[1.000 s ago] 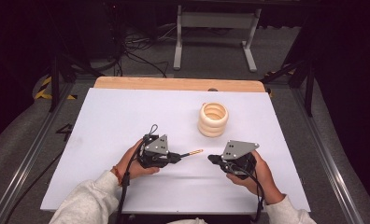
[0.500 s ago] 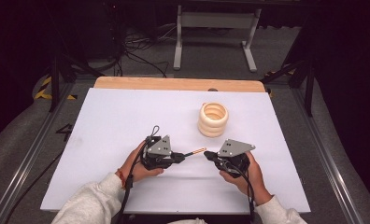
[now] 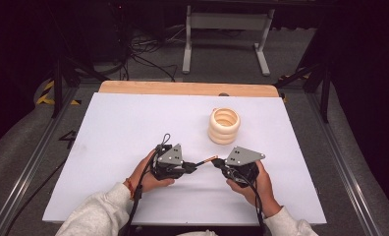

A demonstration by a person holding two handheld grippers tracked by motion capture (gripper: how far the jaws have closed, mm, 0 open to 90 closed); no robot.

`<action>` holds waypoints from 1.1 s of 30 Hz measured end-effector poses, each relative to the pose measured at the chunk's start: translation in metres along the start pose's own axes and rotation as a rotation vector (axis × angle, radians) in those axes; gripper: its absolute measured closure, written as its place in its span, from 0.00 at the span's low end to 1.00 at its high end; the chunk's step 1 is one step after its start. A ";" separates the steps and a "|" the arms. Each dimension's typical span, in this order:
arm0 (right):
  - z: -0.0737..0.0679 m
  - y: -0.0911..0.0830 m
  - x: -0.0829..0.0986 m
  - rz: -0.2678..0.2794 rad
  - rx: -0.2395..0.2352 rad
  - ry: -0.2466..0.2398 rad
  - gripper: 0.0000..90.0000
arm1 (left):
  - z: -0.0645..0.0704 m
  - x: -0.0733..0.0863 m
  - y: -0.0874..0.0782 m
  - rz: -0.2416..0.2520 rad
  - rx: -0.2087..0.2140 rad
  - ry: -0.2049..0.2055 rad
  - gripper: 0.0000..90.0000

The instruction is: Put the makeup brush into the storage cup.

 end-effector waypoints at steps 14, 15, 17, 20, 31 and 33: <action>-0.012 -0.002 -0.016 0.059 0.011 -0.032 1.00 | 0.000 -0.003 0.004 -0.018 0.006 0.003 0.93; -0.013 -0.002 -0.017 0.060 0.012 -0.035 1.00 | 0.001 -0.004 0.005 -0.019 0.004 0.003 0.93; -0.015 -0.002 -0.019 0.062 0.010 -0.045 1.00 | 0.002 -0.005 0.006 -0.018 0.003 0.005 0.93; -0.017 -0.001 -0.020 0.064 0.006 -0.049 1.00 | 0.002 -0.006 0.006 -0.008 0.005 0.006 0.93; -0.017 -0.002 -0.023 0.087 -0.004 -0.044 1.00 | 0.002 -0.008 -0.002 0.054 0.002 -0.007 0.93; -0.016 -0.003 -0.021 0.084 -0.008 -0.045 0.99 | 0.001 -0.007 -0.002 0.061 -0.001 -0.010 0.93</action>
Point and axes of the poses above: each handheld gripper's, and its own axes: y roughly forward along the jaws, x roughly out of its underside, z roughly to its right, the point moved 2 cm from there along y, roughly forward along the jaws, and after that the axes turned 13 degrees about -z, right-handed, at the moved point
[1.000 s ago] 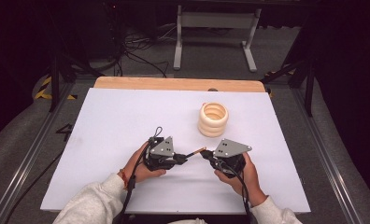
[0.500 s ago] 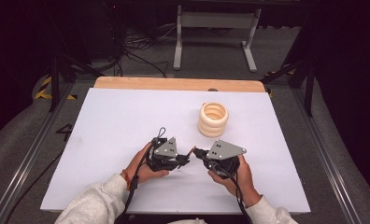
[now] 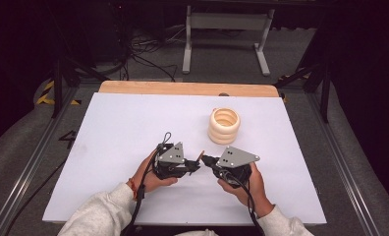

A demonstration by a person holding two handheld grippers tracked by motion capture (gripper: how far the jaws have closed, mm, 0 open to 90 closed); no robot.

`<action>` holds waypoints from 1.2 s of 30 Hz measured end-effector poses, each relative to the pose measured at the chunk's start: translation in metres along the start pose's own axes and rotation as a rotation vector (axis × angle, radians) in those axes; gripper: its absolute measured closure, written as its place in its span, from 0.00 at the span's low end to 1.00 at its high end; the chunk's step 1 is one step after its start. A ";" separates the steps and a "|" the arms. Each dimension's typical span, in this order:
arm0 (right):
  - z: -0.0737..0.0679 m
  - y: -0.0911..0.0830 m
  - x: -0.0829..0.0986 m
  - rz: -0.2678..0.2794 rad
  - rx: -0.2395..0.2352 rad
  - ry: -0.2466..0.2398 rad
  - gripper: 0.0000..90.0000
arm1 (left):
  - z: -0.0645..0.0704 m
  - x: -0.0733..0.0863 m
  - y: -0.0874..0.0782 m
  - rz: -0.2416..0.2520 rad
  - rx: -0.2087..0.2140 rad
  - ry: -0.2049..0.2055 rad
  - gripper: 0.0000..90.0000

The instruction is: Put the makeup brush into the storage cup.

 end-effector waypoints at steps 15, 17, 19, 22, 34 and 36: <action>0.018 -0.027 0.039 0.054 -0.001 -0.023 0.77 | -0.009 0.001 -0.016 0.052 -0.024 -0.031 0.93; 0.019 -0.028 0.042 0.055 0.004 -0.017 0.74 | -0.009 0.000 -0.019 0.059 -0.029 -0.033 0.93; 0.021 -0.032 0.049 0.058 0.013 -0.016 0.69 | -0.011 0.000 -0.022 0.068 -0.037 -0.034 0.93; 0.022 -0.033 0.056 0.052 0.021 -0.005 0.64 | -0.012 0.000 -0.025 0.077 -0.043 -0.039 0.93; 0.029 -0.039 0.088 0.009 0.064 0.037 0.48 | -0.019 -0.002 -0.034 0.101 -0.064 -0.064 0.93; 0.030 -0.041 0.093 0.008 0.069 0.044 0.45 | -0.020 -0.003 -0.035 0.102 -0.069 -0.064 0.93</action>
Point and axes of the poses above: each handheld gripper's, and its own axes: y roughly forward along the jaws, x roughly out of its underside, z roughly to its right, the point moved 2 cm from there along y, roughly forward along the jaws, and after that the axes turned 13 degrees about -z, right-handed, at the moved point
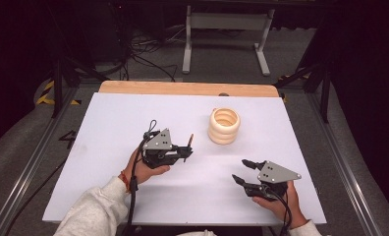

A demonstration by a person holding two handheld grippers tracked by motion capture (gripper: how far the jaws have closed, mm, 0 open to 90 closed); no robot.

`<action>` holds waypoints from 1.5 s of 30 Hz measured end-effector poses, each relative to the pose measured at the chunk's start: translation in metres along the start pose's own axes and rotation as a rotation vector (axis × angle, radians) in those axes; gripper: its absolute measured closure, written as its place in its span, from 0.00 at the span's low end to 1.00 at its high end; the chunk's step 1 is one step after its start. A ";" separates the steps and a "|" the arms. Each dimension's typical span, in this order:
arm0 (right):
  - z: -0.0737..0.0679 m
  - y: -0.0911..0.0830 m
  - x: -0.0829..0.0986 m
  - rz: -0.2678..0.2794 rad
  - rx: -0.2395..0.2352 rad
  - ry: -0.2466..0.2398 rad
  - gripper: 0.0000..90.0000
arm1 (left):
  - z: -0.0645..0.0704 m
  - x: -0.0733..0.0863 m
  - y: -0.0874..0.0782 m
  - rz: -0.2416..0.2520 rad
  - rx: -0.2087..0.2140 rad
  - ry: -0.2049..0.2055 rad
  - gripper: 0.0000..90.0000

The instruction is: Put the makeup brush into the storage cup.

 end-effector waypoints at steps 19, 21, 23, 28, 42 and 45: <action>0.005 -0.009 0.029 -0.033 0.029 0.077 0.28 | -0.011 -0.005 -0.020 0.049 -0.052 -0.006 0.93; 0.006 -0.009 0.032 -0.031 0.031 0.078 0.24 | -0.012 -0.007 -0.023 0.056 -0.065 0.005 0.93; 0.005 -0.009 0.035 -0.023 0.038 0.075 0.20 | -0.011 -0.008 -0.025 0.062 -0.060 0.003 0.93; 0.005 -0.012 0.037 0.004 0.038 0.073 0.15 | -0.014 -0.011 -0.028 0.071 -0.068 0.005 0.93; 0.006 -0.017 0.042 0.038 0.077 0.098 0.03 | -0.026 -0.027 -0.029 0.113 -0.071 -0.003 0.93; 0.007 -0.016 0.042 0.031 0.074 0.105 0.04 | -0.031 -0.031 -0.027 0.121 -0.068 -0.003 0.93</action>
Point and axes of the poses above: each handheld gripper's, and its own axes: y roughly forward along the jaws, x roughly out of its underside, z roughly to its right, the point moved 2 cm from there along y, roughly forward along the jaws, and after that the axes turned 13 degrees about -z, right-handed, at the moved point
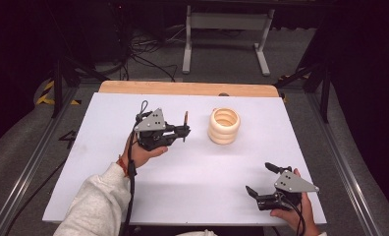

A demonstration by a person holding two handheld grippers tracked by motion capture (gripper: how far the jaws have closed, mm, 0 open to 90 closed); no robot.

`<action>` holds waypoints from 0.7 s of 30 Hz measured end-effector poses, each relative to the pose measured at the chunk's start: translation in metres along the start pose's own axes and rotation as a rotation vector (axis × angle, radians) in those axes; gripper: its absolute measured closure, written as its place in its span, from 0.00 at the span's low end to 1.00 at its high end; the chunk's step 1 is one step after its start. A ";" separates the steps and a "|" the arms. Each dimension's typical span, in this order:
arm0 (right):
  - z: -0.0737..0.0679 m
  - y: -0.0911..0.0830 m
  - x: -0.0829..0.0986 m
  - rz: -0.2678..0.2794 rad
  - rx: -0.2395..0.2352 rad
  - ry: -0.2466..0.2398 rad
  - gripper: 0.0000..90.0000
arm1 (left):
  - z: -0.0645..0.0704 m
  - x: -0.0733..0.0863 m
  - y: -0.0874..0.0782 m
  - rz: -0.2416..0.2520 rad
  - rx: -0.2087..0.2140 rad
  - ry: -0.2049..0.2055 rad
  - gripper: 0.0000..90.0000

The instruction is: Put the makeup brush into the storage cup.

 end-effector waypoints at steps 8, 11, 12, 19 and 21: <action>0.000 0.000 0.001 0.004 0.024 -0.002 0.05 | -0.015 -0.014 0.011 0.019 0.001 -0.004 0.93; 0.002 -0.001 0.001 0.015 0.025 0.008 0.05 | -0.019 -0.019 0.014 0.032 0.000 -0.001 0.93; 0.002 -0.001 0.001 0.015 0.025 0.008 0.05 | -0.020 -0.020 0.015 0.034 0.002 0.002 0.93; 0.001 -0.001 0.002 0.014 0.036 0.007 0.05 | -0.027 -0.033 0.024 0.047 0.008 -0.001 0.93; 0.002 -0.002 0.002 0.016 0.047 0.012 0.04 | -0.029 -0.036 0.028 0.052 0.004 -0.001 0.93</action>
Point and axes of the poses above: each handheld gripper's, and its own axes: y roughly forward along the jaws, x roughly out of its underside, z roughly to its right, the point moved 2 cm from there along y, roughly forward along the jaws, and after that the axes turned 13 degrees about -z, right-handed, at the moved point
